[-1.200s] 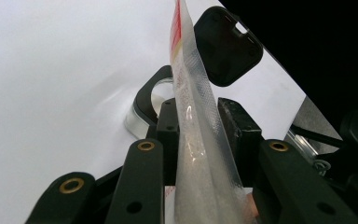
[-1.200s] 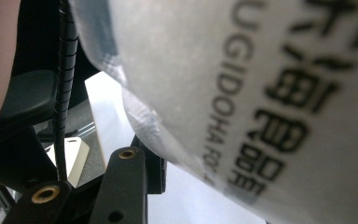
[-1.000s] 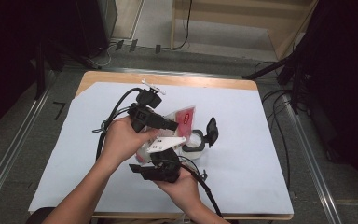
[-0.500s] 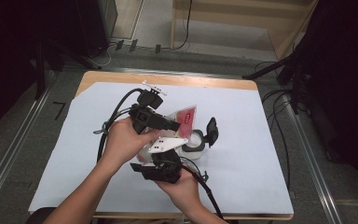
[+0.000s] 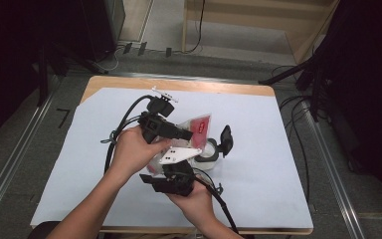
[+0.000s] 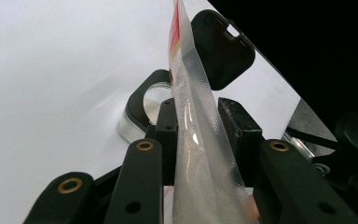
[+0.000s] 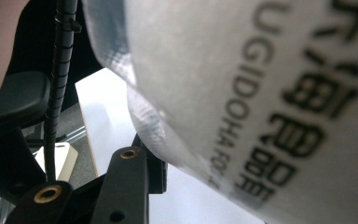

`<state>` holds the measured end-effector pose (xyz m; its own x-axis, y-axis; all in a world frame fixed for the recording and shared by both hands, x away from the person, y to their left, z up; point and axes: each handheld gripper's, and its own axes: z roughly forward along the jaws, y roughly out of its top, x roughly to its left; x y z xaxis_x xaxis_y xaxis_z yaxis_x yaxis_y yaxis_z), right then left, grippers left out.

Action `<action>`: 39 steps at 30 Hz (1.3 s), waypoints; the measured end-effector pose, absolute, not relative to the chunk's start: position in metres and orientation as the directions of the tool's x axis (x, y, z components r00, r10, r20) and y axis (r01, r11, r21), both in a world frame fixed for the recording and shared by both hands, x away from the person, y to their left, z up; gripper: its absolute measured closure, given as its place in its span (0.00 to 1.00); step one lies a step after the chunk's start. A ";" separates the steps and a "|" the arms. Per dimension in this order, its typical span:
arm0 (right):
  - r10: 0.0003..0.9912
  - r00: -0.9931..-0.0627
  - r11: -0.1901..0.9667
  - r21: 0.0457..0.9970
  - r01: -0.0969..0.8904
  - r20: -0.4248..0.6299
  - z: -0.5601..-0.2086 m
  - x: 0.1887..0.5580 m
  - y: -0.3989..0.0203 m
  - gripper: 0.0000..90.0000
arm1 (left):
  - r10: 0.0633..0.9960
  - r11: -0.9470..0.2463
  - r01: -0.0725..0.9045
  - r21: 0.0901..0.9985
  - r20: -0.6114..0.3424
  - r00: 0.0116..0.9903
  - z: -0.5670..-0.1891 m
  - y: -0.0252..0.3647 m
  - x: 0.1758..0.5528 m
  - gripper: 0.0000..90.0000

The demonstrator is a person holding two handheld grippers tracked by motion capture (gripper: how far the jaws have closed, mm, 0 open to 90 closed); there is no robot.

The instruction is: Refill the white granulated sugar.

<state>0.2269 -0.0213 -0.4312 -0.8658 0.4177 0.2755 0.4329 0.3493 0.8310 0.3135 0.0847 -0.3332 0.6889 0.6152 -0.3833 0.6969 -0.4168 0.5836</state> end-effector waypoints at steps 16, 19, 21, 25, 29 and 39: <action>0.423 -0.861 0.347 0.828 0.440 0.281 -0.430 0.227 -0.021 0.71 | 0.616 -0.437 0.702 0.562 -0.381 0.689 -0.331 0.082 0.316 0.85; 0.430 -0.855 0.328 0.832 0.447 0.290 -0.429 0.228 -0.021 0.71 | 0.614 -0.446 0.703 0.553 -0.382 0.690 -0.330 0.080 0.318 0.85; 0.433 -0.853 0.325 0.832 0.449 0.291 -0.429 0.228 -0.022 0.71 | 0.613 -0.448 0.700 0.556 -0.378 0.693 -0.329 0.078 0.319 0.85; 0.443 -0.849 0.324 0.832 0.450 0.286 -0.429 0.229 -0.023 0.71 | 0.607 -0.449 0.698 0.558 -0.383 0.697 -0.329 0.076 0.320 0.85; 0.443 -0.849 0.323 0.832 0.450 0.287 -0.429 0.229 -0.023 0.71 | 0.613 -0.451 0.694 0.561 -0.370 0.698 -0.328 0.076 0.318 0.85; 0.437 -0.859 0.345 0.832 0.435 0.268 -0.430 0.229 -0.021 0.71 | 0.609 -0.458 0.674 0.579 -0.349 0.713 -0.330 0.079 0.317 0.84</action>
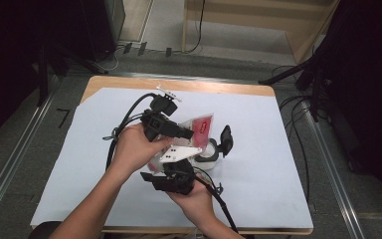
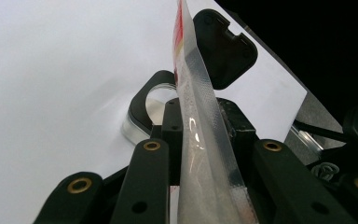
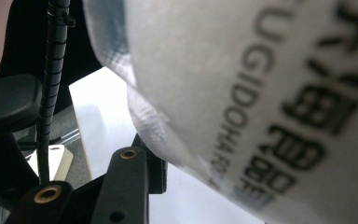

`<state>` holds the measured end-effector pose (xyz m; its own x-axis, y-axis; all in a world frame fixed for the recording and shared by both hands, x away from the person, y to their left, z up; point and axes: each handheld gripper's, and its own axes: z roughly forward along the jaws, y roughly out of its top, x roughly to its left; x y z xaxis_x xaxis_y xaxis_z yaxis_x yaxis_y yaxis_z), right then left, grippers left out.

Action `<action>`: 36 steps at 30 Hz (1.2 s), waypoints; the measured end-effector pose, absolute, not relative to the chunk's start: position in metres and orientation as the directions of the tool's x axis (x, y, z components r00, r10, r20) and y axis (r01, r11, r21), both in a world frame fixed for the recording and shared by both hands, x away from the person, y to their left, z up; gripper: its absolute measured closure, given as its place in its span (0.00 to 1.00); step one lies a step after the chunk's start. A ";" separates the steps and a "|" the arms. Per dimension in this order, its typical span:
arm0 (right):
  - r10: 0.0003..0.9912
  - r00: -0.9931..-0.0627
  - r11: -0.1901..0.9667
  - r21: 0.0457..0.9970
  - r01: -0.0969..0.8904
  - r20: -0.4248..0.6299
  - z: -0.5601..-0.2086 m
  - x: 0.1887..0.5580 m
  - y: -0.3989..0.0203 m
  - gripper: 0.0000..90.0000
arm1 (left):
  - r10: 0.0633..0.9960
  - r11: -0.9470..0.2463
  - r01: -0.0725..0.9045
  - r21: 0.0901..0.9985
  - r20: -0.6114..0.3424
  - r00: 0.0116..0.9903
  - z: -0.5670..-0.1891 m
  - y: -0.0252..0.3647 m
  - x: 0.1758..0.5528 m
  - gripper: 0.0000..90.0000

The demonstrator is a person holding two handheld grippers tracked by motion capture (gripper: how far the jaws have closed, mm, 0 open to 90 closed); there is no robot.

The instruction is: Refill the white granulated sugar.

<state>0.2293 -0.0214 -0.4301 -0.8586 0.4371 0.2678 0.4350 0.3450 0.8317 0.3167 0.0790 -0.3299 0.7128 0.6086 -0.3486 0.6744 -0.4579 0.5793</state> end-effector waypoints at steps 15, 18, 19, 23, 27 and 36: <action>0.435 -0.856 0.348 0.825 0.445 0.278 -0.429 0.229 -0.022 0.71 | 0.615 -0.448 0.688 0.571 -0.361 0.701 -0.329 0.079 0.316 0.83; 0.427 -0.858 0.352 0.821 0.449 0.286 -0.426 0.228 -0.021 0.71 | 0.619 -0.449 0.701 0.554 -0.373 0.691 -0.328 0.081 0.318 0.83; 0.427 -0.858 0.352 0.821 0.449 0.286 -0.426 0.228 -0.021 0.71 | 0.619 -0.449 0.701 0.554 -0.373 0.691 -0.328 0.081 0.318 0.82; 0.424 -0.861 0.353 0.824 0.444 0.282 -0.425 0.227 -0.021 0.71 | 0.618 -0.452 0.699 0.555 -0.370 0.694 -0.327 0.080 0.317 0.82; 0.422 -0.861 0.356 0.822 0.445 0.284 -0.426 0.228 -0.021 0.71 | 0.618 -0.454 0.696 0.555 -0.367 0.696 -0.327 0.079 0.317 0.82; 0.421 -0.863 0.364 0.820 0.441 0.278 -0.426 0.228 -0.022 0.71 | 0.613 -0.454 0.691 0.562 -0.365 0.700 -0.328 0.078 0.316 0.82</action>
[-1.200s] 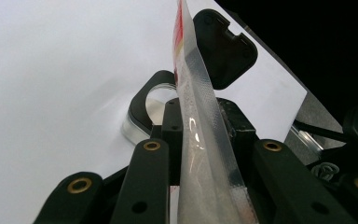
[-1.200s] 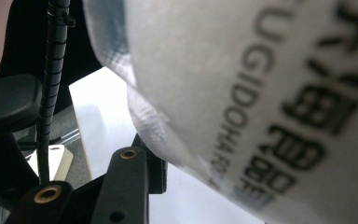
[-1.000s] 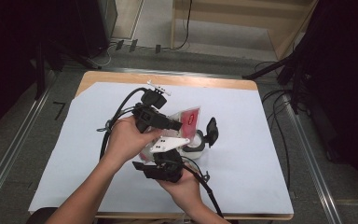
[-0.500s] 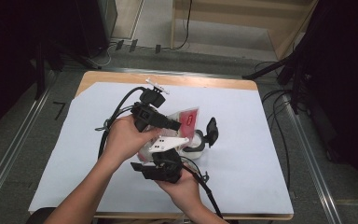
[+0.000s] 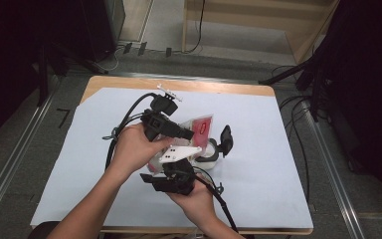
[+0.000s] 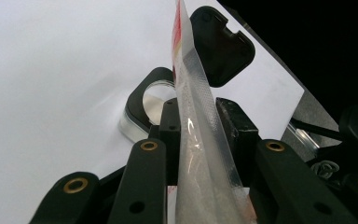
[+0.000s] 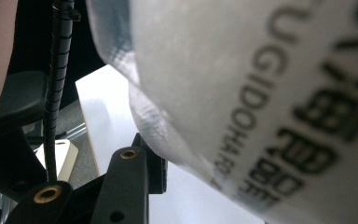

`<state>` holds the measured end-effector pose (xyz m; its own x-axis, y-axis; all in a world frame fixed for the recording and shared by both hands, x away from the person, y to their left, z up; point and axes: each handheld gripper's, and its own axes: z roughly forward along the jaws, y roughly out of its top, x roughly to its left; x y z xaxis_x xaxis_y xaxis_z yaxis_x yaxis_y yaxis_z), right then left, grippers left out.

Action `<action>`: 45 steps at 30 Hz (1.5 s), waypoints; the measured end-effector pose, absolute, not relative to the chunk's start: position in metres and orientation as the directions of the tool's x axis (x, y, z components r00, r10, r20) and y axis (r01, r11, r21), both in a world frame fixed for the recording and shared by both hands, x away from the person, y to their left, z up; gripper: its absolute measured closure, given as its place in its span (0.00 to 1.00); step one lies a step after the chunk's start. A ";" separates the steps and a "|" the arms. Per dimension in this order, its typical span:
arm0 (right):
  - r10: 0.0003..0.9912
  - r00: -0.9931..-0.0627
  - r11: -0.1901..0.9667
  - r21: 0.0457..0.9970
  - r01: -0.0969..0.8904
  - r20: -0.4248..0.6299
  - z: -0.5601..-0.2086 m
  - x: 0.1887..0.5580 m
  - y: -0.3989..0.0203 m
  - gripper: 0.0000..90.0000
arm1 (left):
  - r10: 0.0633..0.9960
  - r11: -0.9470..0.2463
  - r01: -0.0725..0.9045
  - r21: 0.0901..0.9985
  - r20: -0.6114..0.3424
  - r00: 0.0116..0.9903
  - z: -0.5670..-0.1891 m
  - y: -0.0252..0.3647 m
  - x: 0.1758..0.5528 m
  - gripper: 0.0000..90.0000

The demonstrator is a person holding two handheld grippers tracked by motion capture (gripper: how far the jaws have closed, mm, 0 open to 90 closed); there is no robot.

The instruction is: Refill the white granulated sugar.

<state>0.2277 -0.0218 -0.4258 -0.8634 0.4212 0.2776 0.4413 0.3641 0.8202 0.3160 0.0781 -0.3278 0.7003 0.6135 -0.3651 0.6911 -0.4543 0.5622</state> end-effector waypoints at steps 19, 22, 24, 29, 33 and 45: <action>0.417 -0.869 0.381 0.816 0.434 0.267 -0.425 0.228 -0.022 0.71 | 0.619 -0.439 0.702 0.560 -0.378 0.688 -0.330 0.081 0.319 0.82; 0.420 -0.868 0.383 0.815 0.435 0.266 -0.425 0.228 -0.022 0.71 | 0.616 -0.444 0.699 0.561 -0.376 0.692 -0.330 0.081 0.319 0.82; 0.420 -0.868 0.384 0.814 0.435 0.266 -0.425 0.228 -0.022 0.71 | 0.617 -0.441 0.701 0.560 -0.378 0.690 -0.330 0.081 0.319 0.82; 0.421 -0.871 0.395 0.813 0.427 0.254 -0.423 0.228 -0.021 0.71 | 0.617 -0.432 0.702 0.565 -0.382 0.688 -0.330 0.084 0.321 0.82; 0.421 -0.870 0.397 0.811 0.430 0.255 -0.423 0.229 -0.021 0.71 | 0.616 -0.426 0.709 0.561 -0.394 0.682 -0.331 0.085 0.323 0.82; 0.426 -0.863 0.385 0.809 0.445 0.272 -0.422 0.230 -0.021 0.71 | 0.620 -0.432 0.707 0.560 -0.385 0.684 -0.328 0.080 0.323 0.82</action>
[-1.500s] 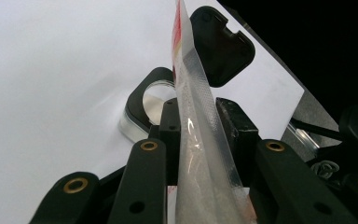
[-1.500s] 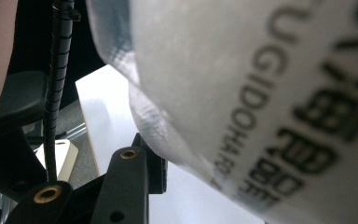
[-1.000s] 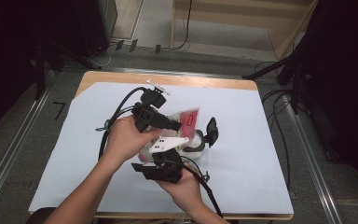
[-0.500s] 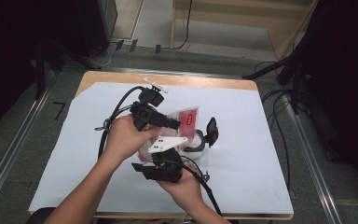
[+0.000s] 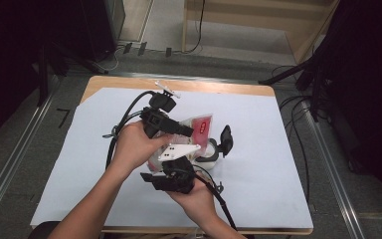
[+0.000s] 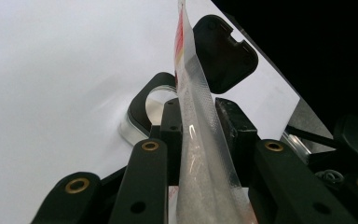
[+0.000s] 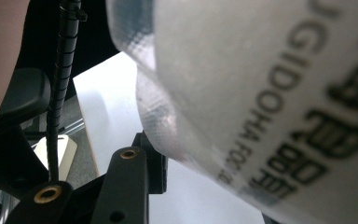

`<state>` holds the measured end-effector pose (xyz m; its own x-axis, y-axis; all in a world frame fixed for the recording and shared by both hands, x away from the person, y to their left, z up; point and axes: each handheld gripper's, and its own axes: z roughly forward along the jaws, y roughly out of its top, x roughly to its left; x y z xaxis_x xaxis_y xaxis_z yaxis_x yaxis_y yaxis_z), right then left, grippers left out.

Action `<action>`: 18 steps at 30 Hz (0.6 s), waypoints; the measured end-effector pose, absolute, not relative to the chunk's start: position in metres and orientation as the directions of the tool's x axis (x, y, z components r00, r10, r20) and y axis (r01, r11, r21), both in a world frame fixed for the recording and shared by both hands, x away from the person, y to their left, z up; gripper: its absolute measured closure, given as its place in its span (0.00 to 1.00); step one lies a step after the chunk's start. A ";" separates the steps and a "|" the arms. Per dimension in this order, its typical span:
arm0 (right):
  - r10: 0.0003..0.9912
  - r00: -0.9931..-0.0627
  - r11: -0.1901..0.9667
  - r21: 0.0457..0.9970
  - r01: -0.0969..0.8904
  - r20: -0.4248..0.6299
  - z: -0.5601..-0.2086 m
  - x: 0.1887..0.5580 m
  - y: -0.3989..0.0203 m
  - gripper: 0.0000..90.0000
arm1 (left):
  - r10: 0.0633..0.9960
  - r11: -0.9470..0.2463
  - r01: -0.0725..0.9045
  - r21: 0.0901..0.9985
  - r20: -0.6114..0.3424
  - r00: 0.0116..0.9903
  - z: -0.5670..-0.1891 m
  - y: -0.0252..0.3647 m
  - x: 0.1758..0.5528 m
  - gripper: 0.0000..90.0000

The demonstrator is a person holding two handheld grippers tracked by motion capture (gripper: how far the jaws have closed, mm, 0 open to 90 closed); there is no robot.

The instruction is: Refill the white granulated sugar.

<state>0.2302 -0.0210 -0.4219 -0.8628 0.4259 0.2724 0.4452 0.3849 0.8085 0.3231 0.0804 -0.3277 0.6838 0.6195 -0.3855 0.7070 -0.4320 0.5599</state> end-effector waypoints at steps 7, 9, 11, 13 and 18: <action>0.432 -0.858 0.373 0.811 0.450 0.277 -0.421 0.231 -0.022 0.71 | 0.624 -0.443 0.696 0.565 -0.363 0.692 -0.324 0.075 0.322 0.83; 0.433 -0.859 0.373 0.812 0.448 0.275 -0.421 0.231 -0.023 0.69 | 0.624 -0.443 0.694 0.567 -0.360 0.693 -0.324 0.075 0.322 0.83; 0.434 -0.859 0.375 0.812 0.447 0.272 -0.421 0.231 -0.022 0.69 | 0.625 -0.447 0.691 0.568 -0.354 0.696 -0.324 0.073 0.321 0.83; 0.437 -0.859 0.378 0.812 0.446 0.268 -0.421 0.231 -0.023 0.71 | 0.625 -0.453 0.685 0.571 -0.345 0.700 -0.324 0.072 0.321 0.84; 0.435 -0.859 0.376 0.813 0.445 0.269 -0.421 0.231 -0.023 0.71 | 0.626 -0.449 0.686 0.572 -0.346 0.698 -0.323 0.072 0.320 0.83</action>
<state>0.2306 -0.0229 -0.4214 -0.8594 0.4347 0.2692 0.4448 0.3759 0.8129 0.3203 0.0716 -0.3234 0.6984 0.6263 -0.3464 0.6865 -0.4492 0.5718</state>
